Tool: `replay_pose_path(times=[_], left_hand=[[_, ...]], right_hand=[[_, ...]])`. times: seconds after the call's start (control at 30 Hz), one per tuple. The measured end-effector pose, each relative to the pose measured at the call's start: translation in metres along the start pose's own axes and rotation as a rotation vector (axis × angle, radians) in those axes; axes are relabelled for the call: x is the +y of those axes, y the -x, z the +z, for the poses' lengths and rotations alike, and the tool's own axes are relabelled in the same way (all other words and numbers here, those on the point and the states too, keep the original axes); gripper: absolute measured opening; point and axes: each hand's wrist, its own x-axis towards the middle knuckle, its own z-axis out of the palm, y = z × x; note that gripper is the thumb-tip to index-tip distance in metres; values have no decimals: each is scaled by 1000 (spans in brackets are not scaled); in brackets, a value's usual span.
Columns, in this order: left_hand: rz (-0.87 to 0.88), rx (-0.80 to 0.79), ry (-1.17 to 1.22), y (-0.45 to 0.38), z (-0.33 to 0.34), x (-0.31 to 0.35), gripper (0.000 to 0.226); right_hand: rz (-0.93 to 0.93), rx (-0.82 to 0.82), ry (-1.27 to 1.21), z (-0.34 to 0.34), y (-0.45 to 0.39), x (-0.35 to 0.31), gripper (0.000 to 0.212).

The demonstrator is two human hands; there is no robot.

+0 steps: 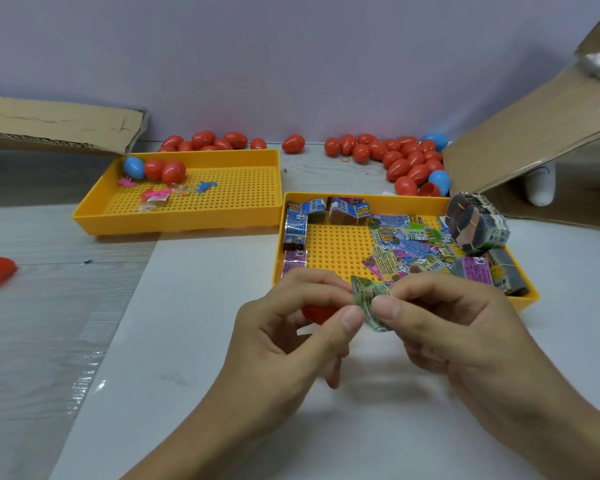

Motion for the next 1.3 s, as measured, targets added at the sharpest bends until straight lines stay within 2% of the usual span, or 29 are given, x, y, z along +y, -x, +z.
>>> replay_pose_path(times=[0.2, 0.33, 0.47, 0.6, 0.77, 1.03, 1.17, 1.3], left_hand=[[-98, 13, 110, 0, -3, -1, 6], [42, 123, -107, 0, 0, -3, 11], [95, 177, -222, 4, 1, -2, 8], [114, 128, -235, 7, 4, -1, 3], [115, 133, -259, 7, 3, 1, 4], [232, 72, -466, 9, 7, -1, 11], [143, 101, -302, 7, 5, -1, 13], [109, 100, -133, 6, 2, -2, 32]], right_hand=[[60, -8, -37, 2, 0, -2, 53], [45, 20, -61, 2, 0, -2, 54], [92, -119, 15, 3, 2, -5, 53], [133, -57, 106, 3, 2, -3, 43], [140, -37, 63, 1, 1, -1, 29], [154, -59, -4, 0, 0, -2, 32], [132, 29, -2, -1, 1, 1, 29], [3, 45, 88, 2, 1, -2, 22]])
